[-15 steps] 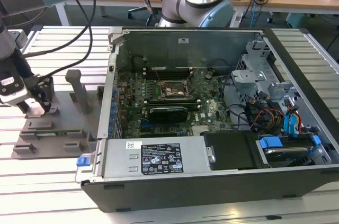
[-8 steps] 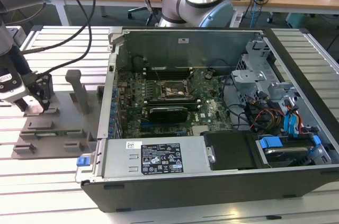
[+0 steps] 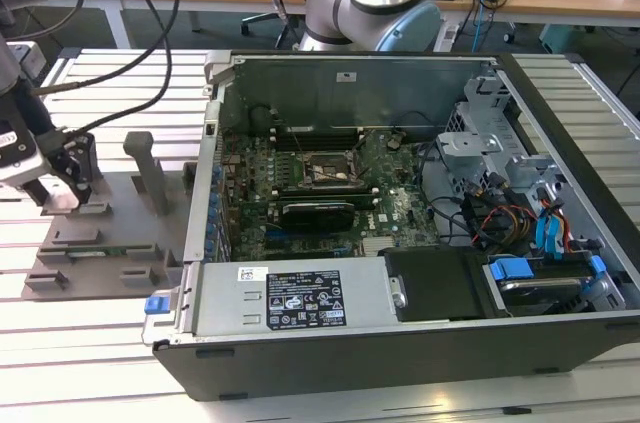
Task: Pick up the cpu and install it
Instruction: 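Pick up the cpu and move it towards the insertion slot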
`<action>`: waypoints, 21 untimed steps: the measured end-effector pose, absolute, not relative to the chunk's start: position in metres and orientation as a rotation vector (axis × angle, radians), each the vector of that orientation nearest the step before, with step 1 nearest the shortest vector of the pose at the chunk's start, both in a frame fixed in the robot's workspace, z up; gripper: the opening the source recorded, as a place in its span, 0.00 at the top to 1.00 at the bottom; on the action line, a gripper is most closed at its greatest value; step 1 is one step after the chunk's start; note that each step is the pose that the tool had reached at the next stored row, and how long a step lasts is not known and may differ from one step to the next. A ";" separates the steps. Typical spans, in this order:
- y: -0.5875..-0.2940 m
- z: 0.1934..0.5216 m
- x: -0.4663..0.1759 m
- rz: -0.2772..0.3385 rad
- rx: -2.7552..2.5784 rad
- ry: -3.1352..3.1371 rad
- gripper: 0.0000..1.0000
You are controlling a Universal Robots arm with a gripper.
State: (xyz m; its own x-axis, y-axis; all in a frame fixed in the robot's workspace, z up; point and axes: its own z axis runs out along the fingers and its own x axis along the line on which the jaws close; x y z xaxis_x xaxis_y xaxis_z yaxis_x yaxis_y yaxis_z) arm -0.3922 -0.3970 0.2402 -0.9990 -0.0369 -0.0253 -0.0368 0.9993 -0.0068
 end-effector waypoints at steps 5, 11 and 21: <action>-0.397 0.247 -0.392 -0.010 -0.057 3.116 0.45; -0.397 0.253 -0.392 -0.010 -0.057 3.116 0.45; -0.397 0.276 -0.392 -0.010 -0.057 3.116 0.45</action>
State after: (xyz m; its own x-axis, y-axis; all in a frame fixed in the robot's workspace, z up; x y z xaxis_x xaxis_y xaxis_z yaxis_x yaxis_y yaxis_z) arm -0.3921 -0.3970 0.2763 -0.9990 -0.0369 -0.0253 -0.0368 0.9993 -0.0068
